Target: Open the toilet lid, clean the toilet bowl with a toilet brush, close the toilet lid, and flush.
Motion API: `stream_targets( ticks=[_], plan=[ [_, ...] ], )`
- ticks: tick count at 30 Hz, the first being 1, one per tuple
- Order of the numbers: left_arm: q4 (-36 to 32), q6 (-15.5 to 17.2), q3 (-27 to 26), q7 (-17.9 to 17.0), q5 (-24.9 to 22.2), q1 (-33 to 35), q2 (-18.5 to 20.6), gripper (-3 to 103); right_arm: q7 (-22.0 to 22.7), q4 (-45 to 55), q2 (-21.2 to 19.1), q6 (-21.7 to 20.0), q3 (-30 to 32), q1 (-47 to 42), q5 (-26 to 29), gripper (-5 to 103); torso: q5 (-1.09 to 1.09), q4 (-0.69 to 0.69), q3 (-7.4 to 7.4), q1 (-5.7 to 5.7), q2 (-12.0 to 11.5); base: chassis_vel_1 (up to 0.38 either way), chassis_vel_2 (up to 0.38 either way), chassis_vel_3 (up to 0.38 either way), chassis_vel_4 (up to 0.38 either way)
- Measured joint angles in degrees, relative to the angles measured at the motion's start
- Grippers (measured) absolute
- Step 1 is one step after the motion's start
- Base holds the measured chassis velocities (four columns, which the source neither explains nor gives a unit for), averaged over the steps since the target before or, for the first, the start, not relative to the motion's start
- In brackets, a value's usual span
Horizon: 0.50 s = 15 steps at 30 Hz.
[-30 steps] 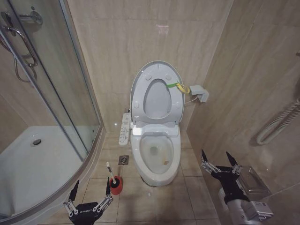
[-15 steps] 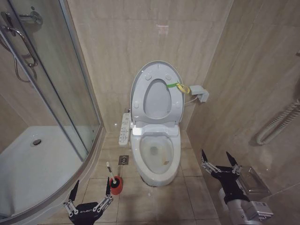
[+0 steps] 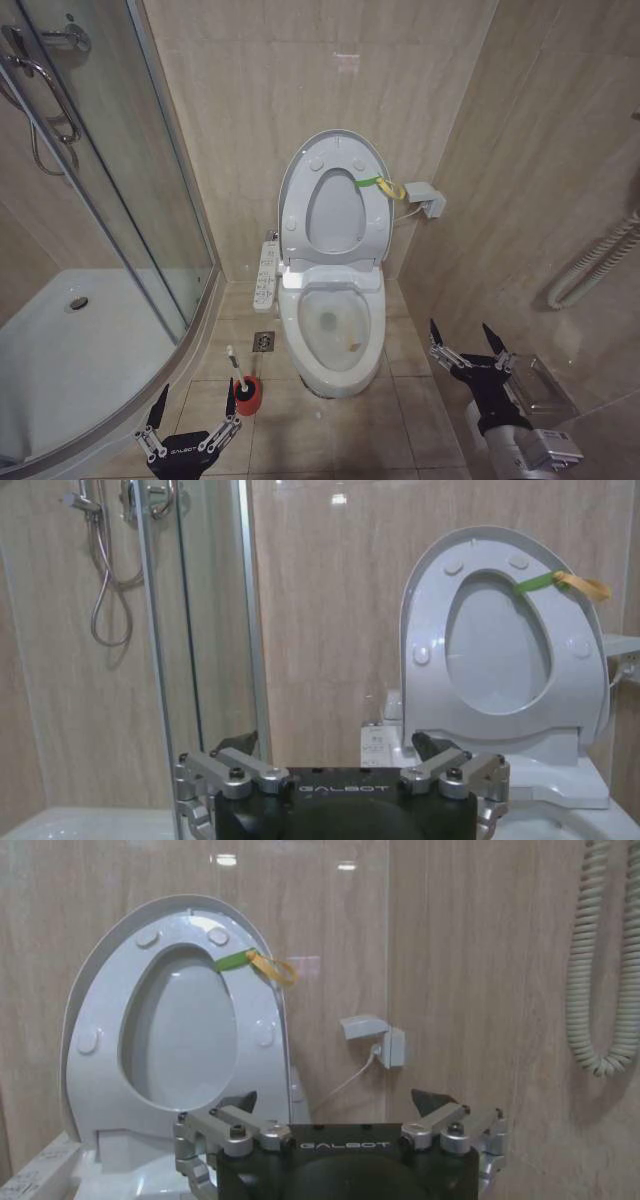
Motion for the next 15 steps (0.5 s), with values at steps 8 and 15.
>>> stream_targets(
  ticks=[8,15],
  plan=[
    [0.00,0.00,0.00,0.00,0.00,0.00,0.00,100,0.00,0.00,0.00,0.00,0.00,0.00,0.00,100,0.00,0.00,0.00,0.00,0.00,0.000,0.000,0.000,0.000],
    [0.00,0.00,0.00,0.00,0.00,0.00,0.00,100,0.00,0.00,0.00,0.00,0.00,0.00,0.00,100,0.00,0.00,0.00,0.00,0.00,0.000,0.000,0.000,0.000]
  ],
)
